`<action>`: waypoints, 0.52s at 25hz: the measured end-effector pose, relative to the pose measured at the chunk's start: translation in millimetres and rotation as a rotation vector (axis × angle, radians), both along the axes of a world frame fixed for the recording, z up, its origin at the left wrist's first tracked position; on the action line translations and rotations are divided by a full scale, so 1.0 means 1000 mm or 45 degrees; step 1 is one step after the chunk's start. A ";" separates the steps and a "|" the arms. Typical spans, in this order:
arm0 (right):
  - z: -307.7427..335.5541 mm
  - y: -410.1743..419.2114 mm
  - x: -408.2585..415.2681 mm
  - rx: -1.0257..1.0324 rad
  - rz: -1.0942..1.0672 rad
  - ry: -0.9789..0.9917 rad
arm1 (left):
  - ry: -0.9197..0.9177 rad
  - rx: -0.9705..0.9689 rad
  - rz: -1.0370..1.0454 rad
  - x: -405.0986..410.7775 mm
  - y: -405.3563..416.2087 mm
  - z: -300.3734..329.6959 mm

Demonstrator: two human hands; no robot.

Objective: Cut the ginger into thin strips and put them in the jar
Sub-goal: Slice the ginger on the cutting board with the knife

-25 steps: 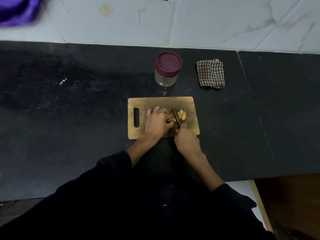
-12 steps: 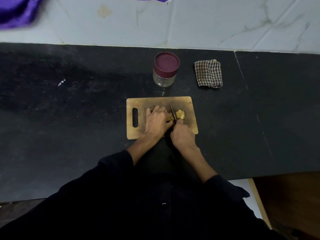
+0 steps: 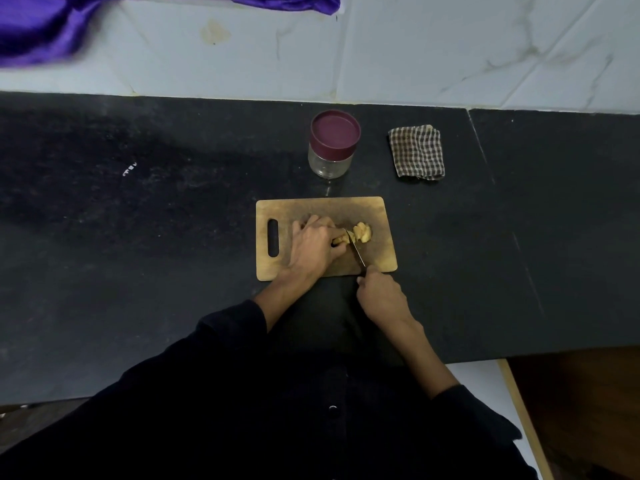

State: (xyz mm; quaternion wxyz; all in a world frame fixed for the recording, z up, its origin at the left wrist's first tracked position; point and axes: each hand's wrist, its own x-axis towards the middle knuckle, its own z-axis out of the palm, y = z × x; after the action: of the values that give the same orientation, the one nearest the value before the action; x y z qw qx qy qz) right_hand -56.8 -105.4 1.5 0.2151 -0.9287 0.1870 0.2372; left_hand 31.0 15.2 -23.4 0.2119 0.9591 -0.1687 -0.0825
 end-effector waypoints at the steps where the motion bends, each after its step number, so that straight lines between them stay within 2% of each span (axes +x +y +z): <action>1: 0.000 -0.002 0.001 0.021 -0.005 -0.003 | 0.006 -0.018 0.000 0.000 0.001 0.000; 13: 0.001 -0.007 0.003 0.264 -0.164 -0.003 | 0.015 -0.061 0.031 -0.002 0.002 0.000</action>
State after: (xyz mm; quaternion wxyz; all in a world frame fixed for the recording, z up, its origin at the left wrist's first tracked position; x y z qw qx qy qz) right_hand -53.9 -112.3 2.7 0.3249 -0.8878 0.2206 0.2399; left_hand 28.6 17.6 -23.2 0.2367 0.9552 -0.1578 -0.0814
